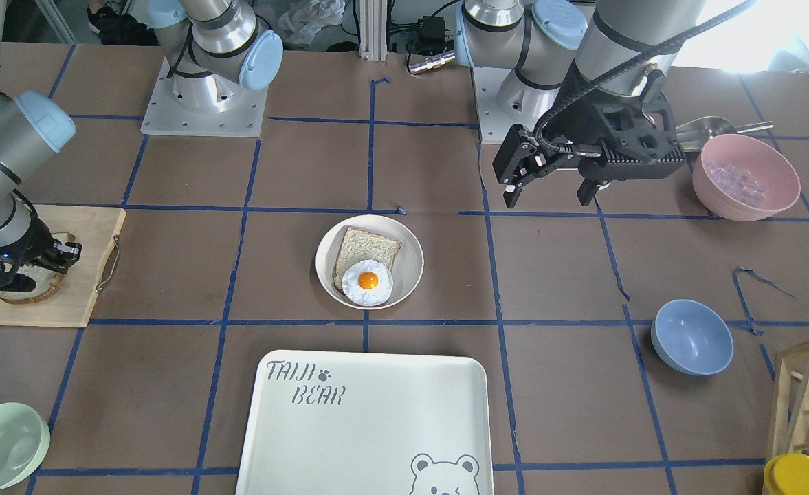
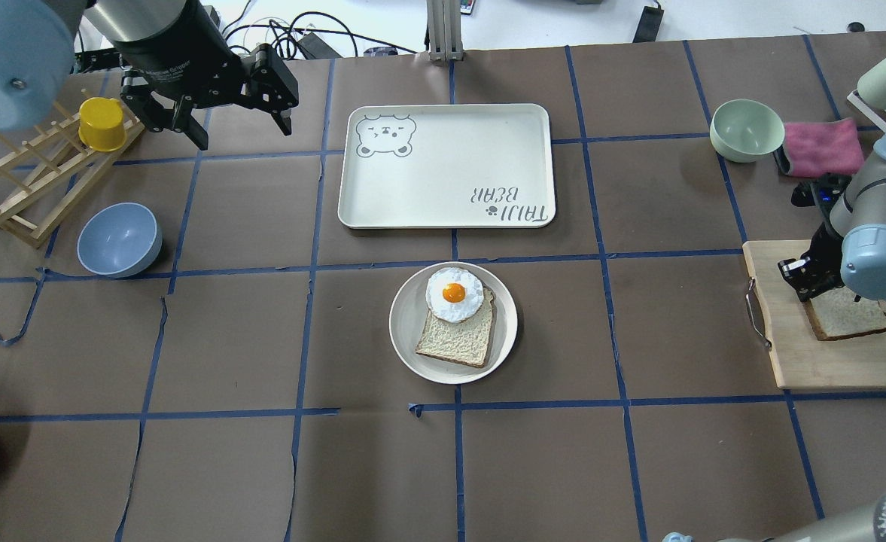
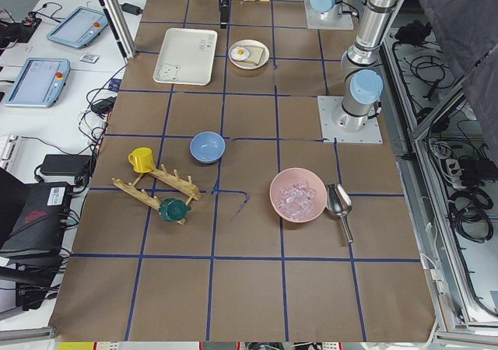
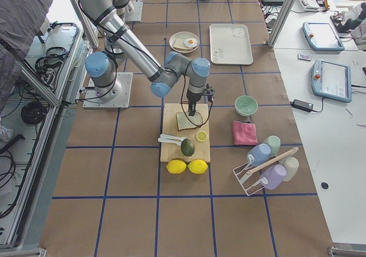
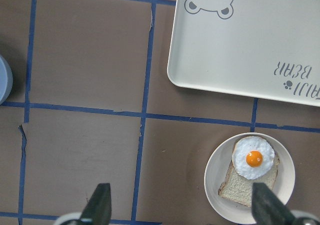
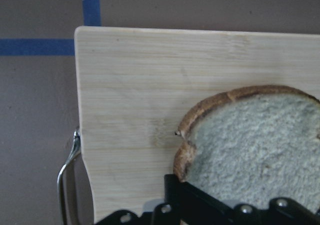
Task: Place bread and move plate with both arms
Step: 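Lower the right gripper and grasp the bread slice's edge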
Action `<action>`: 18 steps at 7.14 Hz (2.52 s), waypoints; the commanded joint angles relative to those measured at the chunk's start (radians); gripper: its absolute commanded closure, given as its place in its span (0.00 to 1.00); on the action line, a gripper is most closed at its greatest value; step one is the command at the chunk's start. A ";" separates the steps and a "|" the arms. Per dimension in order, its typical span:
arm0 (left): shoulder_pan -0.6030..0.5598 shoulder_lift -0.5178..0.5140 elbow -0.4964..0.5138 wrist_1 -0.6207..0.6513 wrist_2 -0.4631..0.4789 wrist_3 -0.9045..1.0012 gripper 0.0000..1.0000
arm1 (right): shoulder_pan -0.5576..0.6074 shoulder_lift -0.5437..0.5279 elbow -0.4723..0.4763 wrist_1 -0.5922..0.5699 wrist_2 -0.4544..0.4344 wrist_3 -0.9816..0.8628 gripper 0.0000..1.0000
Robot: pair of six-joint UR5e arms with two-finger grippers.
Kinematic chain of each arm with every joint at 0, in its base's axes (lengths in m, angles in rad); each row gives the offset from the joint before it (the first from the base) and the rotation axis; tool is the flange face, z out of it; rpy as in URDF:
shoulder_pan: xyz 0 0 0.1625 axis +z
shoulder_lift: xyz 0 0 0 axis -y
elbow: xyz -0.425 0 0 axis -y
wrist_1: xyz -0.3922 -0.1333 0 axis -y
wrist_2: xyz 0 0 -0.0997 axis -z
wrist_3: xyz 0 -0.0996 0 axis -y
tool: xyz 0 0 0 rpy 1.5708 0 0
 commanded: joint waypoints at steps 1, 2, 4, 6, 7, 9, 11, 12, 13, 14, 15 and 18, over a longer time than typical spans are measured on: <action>-0.001 0.000 0.000 0.000 -0.001 0.000 0.00 | 0.000 0.000 0.001 -0.005 0.000 -0.001 0.48; -0.001 0.000 0.000 0.000 0.001 0.000 0.00 | 0.000 0.000 0.001 -0.005 0.000 -0.001 0.48; 0.000 0.000 0.000 0.000 -0.001 0.000 0.00 | 0.000 0.003 0.001 -0.005 -0.001 -0.001 0.55; 0.000 0.000 0.000 0.000 -0.001 0.000 0.00 | 0.000 0.005 -0.001 -0.010 -0.044 0.001 0.62; 0.000 0.000 0.000 0.000 -0.001 0.000 0.00 | 0.000 0.006 0.001 -0.024 -0.047 0.001 0.63; 0.000 0.000 0.000 0.000 -0.001 0.000 0.00 | 0.000 0.011 0.004 -0.027 -0.070 0.006 0.62; 0.000 0.000 0.000 0.000 -0.001 0.000 0.00 | 0.002 0.009 0.005 -0.028 -0.098 0.015 0.63; 0.000 0.000 0.000 0.000 -0.001 0.000 0.00 | 0.005 0.008 0.005 -0.028 -0.127 0.044 0.67; 0.000 0.000 0.000 0.000 -0.001 0.000 0.00 | 0.009 0.011 0.007 -0.033 -0.154 0.065 0.75; 0.000 0.000 0.000 0.000 -0.001 0.000 0.00 | 0.011 0.017 0.005 -0.039 -0.156 0.067 0.76; 0.000 0.000 0.000 0.000 -0.001 0.000 0.00 | 0.011 0.037 0.007 -0.070 -0.156 0.065 0.76; 0.000 0.000 0.000 0.000 -0.001 0.000 0.00 | 0.018 0.031 0.005 -0.073 -0.188 0.085 1.00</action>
